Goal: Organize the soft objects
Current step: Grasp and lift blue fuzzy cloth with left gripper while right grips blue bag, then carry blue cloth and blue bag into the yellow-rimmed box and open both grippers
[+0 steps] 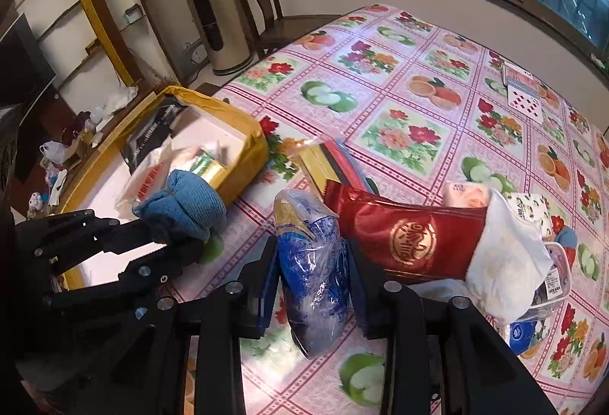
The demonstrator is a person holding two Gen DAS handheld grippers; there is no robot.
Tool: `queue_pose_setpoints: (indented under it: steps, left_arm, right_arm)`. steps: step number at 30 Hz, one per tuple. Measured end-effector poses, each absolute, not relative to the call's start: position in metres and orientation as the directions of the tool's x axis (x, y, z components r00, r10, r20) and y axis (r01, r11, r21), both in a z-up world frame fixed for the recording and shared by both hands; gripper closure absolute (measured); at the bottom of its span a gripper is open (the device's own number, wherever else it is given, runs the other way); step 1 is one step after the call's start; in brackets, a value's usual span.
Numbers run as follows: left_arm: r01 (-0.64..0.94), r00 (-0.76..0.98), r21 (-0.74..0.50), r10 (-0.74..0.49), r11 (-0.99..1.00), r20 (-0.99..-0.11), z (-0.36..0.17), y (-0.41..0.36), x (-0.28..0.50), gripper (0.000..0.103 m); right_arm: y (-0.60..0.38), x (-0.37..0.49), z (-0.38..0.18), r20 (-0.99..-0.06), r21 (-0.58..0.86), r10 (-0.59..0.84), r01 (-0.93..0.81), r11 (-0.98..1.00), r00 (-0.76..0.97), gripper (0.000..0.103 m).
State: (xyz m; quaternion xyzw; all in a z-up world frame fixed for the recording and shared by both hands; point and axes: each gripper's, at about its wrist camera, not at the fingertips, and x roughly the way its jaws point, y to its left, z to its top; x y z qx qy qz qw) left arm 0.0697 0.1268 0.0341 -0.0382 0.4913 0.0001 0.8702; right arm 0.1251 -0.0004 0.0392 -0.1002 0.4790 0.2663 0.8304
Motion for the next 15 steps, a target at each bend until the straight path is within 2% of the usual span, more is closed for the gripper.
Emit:
queue_pose_setpoints:
  steps: [7,15]
  left_arm:
    - [-0.128,0.535,-0.018,0.053,0.992,-0.843,0.048,0.188,0.058,0.079]
    - [-0.225,0.481,0.037,0.144,0.974,-0.865,0.023,0.25,0.052,0.079]
  right_arm:
    - [0.056,0.113,0.059,-0.811,0.183,0.457,-0.584,0.791,0.365,0.069]
    - [0.13,0.101,0.042,-0.785,0.324,0.562,-0.6,0.732,0.261,0.069]
